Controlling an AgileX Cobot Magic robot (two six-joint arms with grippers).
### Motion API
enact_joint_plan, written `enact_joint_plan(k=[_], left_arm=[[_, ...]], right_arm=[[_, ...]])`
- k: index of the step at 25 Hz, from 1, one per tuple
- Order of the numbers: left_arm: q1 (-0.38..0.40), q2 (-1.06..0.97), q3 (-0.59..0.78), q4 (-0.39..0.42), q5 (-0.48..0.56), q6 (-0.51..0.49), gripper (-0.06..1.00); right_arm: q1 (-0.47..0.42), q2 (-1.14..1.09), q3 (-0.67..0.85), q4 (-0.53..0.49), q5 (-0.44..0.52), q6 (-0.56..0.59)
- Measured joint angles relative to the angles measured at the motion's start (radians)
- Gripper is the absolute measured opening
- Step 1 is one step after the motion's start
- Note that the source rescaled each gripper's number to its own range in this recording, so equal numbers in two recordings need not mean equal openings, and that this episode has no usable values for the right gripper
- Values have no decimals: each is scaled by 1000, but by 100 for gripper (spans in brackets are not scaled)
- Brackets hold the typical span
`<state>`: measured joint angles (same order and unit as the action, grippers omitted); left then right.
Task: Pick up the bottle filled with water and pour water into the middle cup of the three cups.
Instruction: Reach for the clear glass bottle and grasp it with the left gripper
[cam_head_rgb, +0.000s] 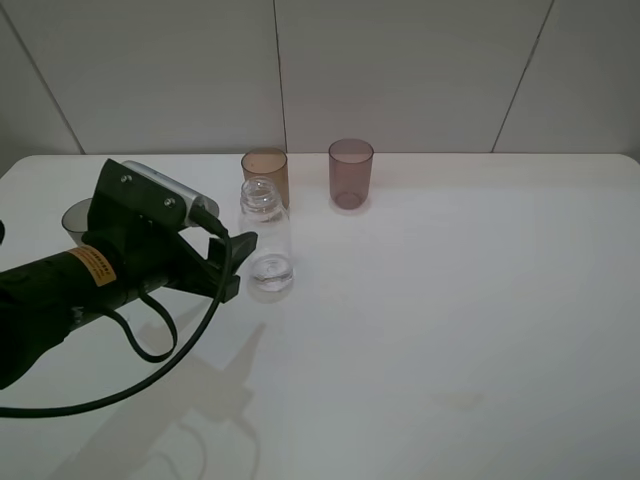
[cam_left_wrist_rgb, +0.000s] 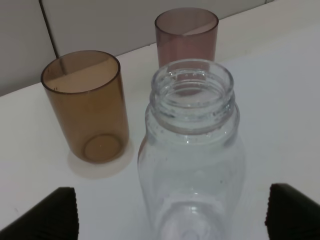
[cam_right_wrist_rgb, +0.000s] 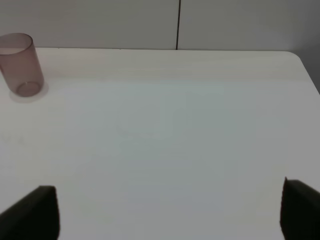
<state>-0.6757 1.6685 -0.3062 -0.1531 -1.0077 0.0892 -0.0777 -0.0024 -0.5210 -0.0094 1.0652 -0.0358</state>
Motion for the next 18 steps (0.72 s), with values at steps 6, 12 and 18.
enact_joint_plan(k=[6, 12, 18], left_arm=[[0, 104, -2, 3, -59, 0, 100], [0, 159, -54, 7, -80, -1, 100], [0, 216, -127, 19, -80, -1, 100]], right_arm=[[0, 0, 0, 0, 0, 0], [0, 0, 0, 0, 0, 0], [0, 0, 0, 0, 0, 0]])
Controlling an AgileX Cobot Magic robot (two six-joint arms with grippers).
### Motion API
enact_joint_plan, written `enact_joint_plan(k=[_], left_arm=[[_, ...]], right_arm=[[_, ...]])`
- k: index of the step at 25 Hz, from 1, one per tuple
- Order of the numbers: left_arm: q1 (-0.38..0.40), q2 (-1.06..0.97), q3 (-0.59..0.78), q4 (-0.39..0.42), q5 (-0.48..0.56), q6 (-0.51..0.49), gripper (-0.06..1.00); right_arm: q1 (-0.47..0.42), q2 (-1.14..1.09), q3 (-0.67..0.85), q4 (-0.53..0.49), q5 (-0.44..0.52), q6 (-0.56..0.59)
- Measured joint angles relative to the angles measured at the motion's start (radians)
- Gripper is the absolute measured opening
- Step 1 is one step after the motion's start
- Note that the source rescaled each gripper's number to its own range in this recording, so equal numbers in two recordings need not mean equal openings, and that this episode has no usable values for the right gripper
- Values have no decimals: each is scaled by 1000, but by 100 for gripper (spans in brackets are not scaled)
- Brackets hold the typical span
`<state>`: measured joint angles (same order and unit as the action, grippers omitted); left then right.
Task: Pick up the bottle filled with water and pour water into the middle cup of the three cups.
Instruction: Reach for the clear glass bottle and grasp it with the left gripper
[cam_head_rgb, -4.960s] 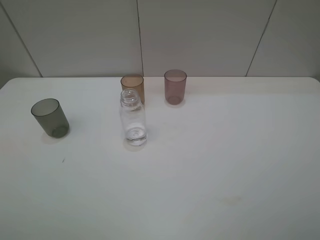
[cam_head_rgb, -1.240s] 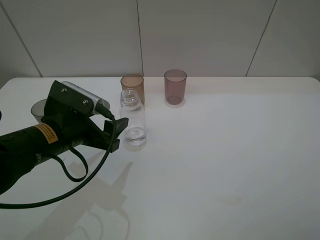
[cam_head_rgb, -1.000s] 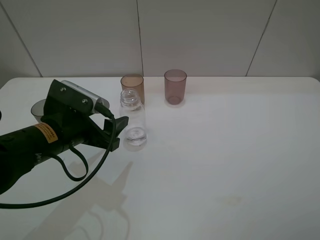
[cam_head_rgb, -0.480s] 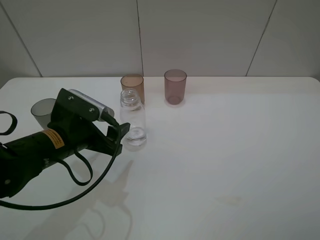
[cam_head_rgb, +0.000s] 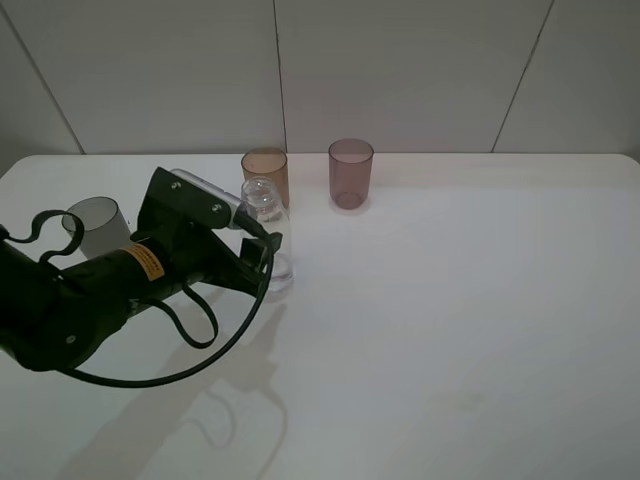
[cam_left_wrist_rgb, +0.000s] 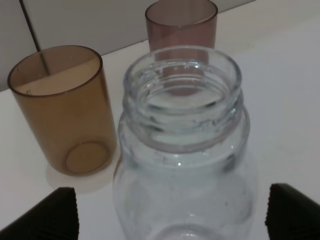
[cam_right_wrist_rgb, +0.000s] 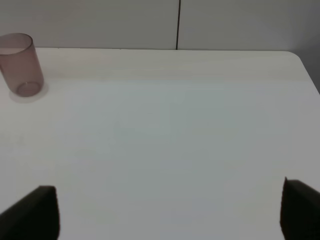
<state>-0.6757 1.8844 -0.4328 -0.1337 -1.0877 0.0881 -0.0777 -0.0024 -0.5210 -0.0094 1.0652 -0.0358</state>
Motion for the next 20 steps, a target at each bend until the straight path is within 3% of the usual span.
enact_joint_plan(k=[20], left_arm=[[0, 197, -147, 29, -8, -2, 100]], right_arm=[[0, 0, 0, 0, 0, 0]])
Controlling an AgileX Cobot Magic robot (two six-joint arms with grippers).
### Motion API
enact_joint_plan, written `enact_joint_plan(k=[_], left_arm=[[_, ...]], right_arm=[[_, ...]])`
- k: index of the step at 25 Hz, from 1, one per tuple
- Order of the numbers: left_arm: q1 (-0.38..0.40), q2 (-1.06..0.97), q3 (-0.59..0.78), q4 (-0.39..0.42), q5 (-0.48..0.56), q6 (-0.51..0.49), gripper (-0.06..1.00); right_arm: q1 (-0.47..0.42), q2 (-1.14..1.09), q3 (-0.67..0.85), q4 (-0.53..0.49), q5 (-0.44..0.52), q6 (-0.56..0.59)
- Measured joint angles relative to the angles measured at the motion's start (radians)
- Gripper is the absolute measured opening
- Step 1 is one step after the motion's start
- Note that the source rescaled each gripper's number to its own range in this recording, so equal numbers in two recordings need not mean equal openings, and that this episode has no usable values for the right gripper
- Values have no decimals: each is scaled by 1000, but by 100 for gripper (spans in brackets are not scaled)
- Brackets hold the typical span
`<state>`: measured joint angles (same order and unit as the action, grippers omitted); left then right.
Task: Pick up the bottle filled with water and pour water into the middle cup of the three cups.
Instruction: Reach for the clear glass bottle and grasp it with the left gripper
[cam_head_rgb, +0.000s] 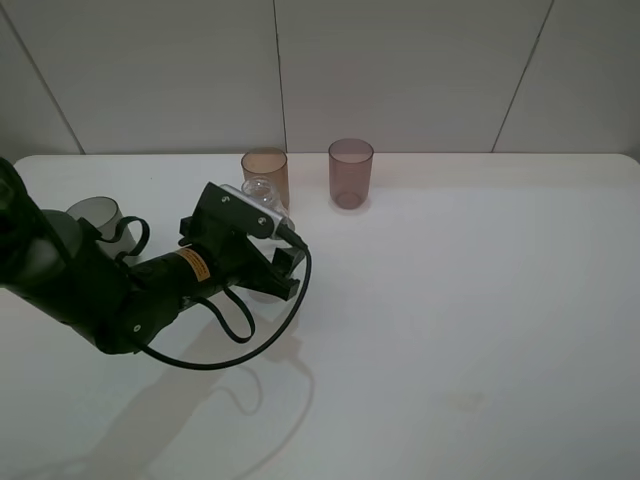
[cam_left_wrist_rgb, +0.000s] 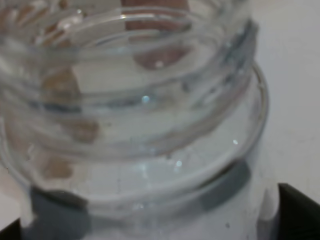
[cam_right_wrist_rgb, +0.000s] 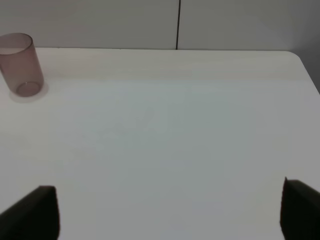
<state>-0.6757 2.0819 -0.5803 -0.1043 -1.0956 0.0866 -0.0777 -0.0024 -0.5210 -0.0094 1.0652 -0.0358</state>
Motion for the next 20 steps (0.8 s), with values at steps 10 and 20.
enact_joint_plan(k=[10, 20], left_arm=[[0, 50, -25, 0, -16, 2, 100], [0, 50, -25, -2, -24, 4, 1]], right_arm=[[0, 0, 0, 0, 0, 0], [0, 0, 0, 0, 0, 0]])
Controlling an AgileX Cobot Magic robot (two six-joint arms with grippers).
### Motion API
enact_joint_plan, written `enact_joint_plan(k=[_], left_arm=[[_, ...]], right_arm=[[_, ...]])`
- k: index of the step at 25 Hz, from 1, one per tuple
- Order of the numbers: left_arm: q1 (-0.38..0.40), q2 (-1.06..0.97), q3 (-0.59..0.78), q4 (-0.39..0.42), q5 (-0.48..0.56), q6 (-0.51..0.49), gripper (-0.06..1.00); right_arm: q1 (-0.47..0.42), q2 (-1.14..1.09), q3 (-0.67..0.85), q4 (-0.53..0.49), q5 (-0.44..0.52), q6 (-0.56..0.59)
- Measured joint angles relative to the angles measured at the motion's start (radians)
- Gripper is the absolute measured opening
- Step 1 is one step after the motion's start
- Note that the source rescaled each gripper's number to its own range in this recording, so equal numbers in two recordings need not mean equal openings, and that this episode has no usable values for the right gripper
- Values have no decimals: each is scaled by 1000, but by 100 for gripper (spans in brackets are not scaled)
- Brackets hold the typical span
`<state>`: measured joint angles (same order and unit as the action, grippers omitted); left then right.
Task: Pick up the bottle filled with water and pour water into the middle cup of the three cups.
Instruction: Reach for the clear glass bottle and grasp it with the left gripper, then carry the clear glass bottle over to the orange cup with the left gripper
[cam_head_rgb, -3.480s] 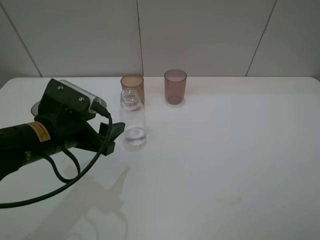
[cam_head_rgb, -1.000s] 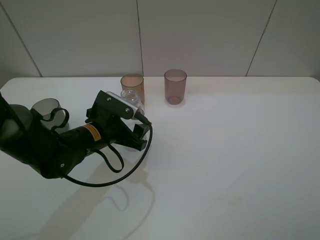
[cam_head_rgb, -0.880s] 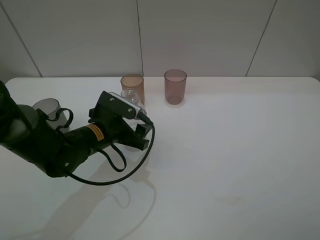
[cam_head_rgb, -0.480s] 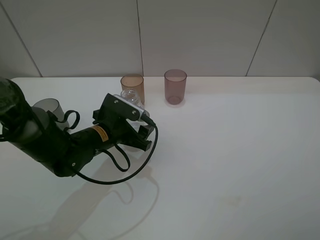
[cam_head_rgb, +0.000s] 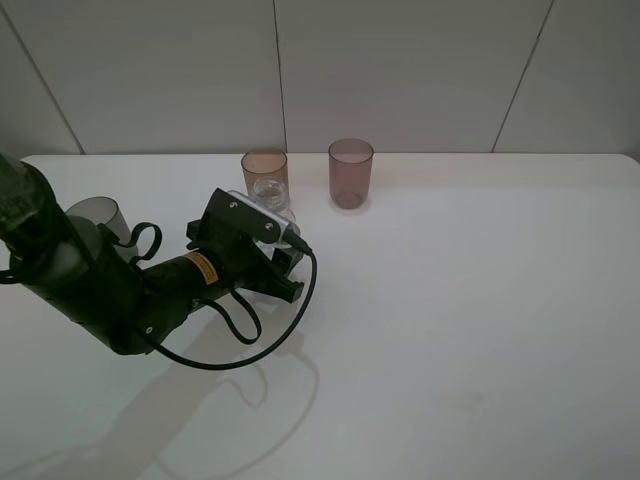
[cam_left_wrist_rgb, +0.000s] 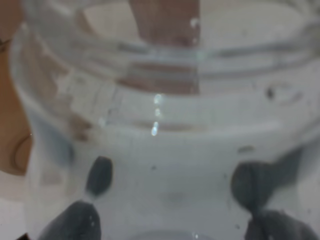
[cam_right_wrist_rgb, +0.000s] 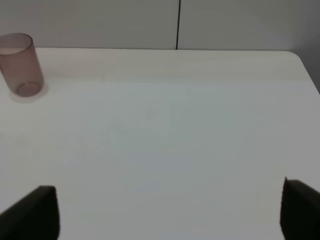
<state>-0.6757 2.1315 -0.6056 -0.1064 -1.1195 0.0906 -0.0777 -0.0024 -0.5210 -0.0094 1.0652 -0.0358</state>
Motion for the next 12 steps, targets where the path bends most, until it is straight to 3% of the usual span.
enact_joint_plan(k=[12], left_arm=[[0, 0, -1, 0, 1, 0, 1]], right_arm=[[0, 0, 0, 0, 0, 0]])
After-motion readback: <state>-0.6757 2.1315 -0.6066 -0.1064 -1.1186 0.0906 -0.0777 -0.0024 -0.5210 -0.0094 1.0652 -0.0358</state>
